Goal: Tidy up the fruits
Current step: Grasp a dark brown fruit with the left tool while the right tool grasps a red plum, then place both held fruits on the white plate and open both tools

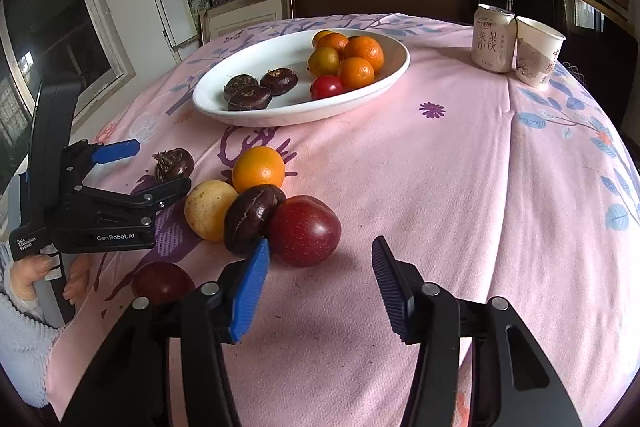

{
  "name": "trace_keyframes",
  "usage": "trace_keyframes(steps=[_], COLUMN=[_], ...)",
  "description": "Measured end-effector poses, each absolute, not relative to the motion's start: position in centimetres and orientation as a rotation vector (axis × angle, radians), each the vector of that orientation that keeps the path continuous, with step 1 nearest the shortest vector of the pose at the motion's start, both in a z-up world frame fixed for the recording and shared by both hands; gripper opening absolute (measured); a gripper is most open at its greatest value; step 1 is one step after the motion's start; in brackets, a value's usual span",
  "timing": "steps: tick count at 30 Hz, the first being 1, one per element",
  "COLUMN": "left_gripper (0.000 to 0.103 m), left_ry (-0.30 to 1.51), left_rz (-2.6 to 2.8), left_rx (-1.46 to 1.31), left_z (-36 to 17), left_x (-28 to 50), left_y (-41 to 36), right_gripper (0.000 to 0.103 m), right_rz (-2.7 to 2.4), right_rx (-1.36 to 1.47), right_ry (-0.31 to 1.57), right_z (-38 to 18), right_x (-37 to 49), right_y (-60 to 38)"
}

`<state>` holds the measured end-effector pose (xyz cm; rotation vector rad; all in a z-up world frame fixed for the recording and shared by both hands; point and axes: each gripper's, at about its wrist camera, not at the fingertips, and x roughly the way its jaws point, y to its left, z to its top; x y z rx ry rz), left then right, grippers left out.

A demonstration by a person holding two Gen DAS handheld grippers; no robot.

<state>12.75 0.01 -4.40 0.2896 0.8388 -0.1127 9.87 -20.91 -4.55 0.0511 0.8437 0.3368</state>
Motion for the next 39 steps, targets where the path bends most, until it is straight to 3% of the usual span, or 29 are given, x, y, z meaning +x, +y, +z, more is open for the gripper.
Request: trace_keyframes(steps=[9,10,12,15,16,17,30,39], left_gripper=[0.098,0.09,0.071,0.056,0.046,0.044,0.044,0.044], left_ry=[0.863,0.864,0.878,0.883,0.879,0.878,0.755,0.736], left_rz=[-0.187,-0.194,-0.236,-0.273,-0.272,-0.276,-0.218,-0.134], left_rx=[0.274,0.269,0.236,0.207,0.209,0.204,0.104,0.099], left_z=[-4.7,-4.7,-4.7,-4.7,-4.7,-4.6,-0.6,2.7], left_x=[12.8,12.8,12.9,12.8,12.8,12.8,12.4,19.1], left_y=[-0.5,-0.5,-0.4,-0.4,-0.5,-0.5,1.8,1.6], right_gripper=[0.053,0.052,0.039,0.038,0.038,0.038,0.038,0.038], right_rz=[0.355,0.359,0.377,0.377,0.377,0.374,0.316,0.368], right_rx=[0.097,0.106,0.109,0.089,0.094,0.105,0.234,0.206], right_ry=[0.875,0.876,0.874,0.871,0.871,0.869,0.739,0.71], right_z=[-5.2,-5.2,-5.1,-5.0,-5.0,-5.0,-2.5,1.0], right_x=[11.9,12.0,11.9,11.7,11.6,11.6,10.9,15.5], right_y=[-20.5,-20.6,-20.4,-20.3,-20.4,-20.6,-24.0,-20.1])
